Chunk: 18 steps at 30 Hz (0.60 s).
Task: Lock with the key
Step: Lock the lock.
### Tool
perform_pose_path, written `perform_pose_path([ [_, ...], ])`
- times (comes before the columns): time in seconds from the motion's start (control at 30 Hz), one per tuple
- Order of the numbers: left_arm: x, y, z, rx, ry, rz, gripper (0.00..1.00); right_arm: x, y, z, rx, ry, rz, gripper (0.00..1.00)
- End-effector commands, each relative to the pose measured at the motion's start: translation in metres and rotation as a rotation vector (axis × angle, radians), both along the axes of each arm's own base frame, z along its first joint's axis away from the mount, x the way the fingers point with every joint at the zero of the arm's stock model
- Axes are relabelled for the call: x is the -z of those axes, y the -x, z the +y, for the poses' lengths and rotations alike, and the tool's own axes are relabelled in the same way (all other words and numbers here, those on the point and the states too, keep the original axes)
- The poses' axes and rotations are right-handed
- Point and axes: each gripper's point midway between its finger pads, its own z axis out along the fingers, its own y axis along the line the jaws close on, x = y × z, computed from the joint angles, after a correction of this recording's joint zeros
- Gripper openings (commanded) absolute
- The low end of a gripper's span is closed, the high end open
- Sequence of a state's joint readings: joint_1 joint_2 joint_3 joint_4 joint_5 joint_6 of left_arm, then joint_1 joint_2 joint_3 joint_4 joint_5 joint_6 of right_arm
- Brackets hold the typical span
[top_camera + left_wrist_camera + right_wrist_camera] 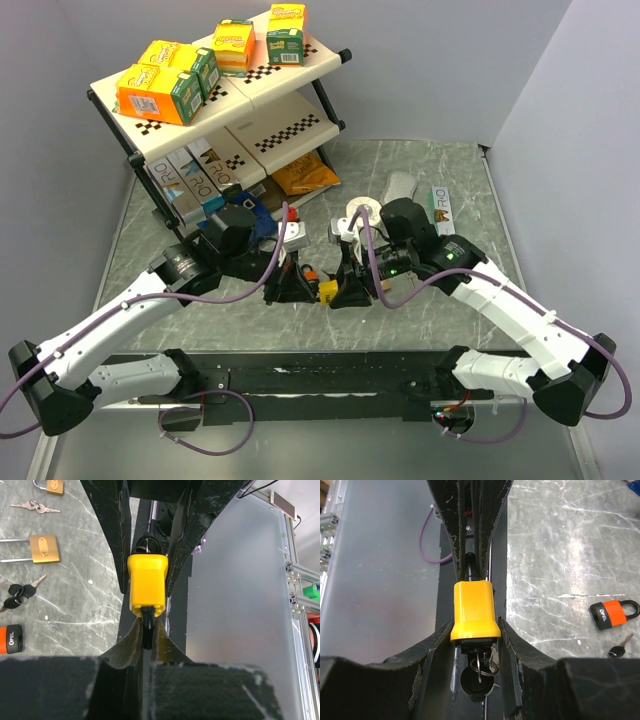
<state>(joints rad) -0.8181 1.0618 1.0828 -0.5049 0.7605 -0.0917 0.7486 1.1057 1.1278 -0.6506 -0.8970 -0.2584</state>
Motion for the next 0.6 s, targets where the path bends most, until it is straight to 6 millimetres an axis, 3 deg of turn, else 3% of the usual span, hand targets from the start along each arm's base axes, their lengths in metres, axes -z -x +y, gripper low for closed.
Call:
perform_pose_path([
  [0.0, -0.039, 0.000, -0.018, 0.094, 0.175, -0.159, 0.01, -0.065, -0.011, 0.025, -0.061, -0.219, -0.259, 0.04],
  [0.07, -0.036, -0.002, -0.009, 0.101, 0.161, -0.168, 0.01, -0.062, -0.015, 0.017, -0.036, -0.203, -0.258, 0.12],
  [0.17, -0.028, -0.005, 0.006, 0.115, 0.136, -0.176, 0.01, -0.056, -0.021, 0.000, -0.003, -0.166, -0.263, 0.37],
  [0.2, -0.022, -0.004, 0.011, 0.117, 0.111, -0.152, 0.01, -0.052, -0.021, -0.005, 0.002, -0.146, -0.248, 0.57],
  [0.27, -0.016, -0.007, 0.018, 0.128, 0.090, -0.167, 0.01, -0.049, -0.026, -0.014, 0.015, -0.127, -0.250, 0.68],
  [0.43, -0.005, -0.002, 0.029, 0.152, 0.039, -0.190, 0.01, -0.045, -0.032, -0.028, 0.052, -0.087, -0.253, 0.70],
  [0.57, -0.006, -0.002, 0.029, 0.143, 0.041, -0.200, 0.01, -0.044, -0.035, -0.025, 0.058, -0.086, -0.269, 0.67],
])
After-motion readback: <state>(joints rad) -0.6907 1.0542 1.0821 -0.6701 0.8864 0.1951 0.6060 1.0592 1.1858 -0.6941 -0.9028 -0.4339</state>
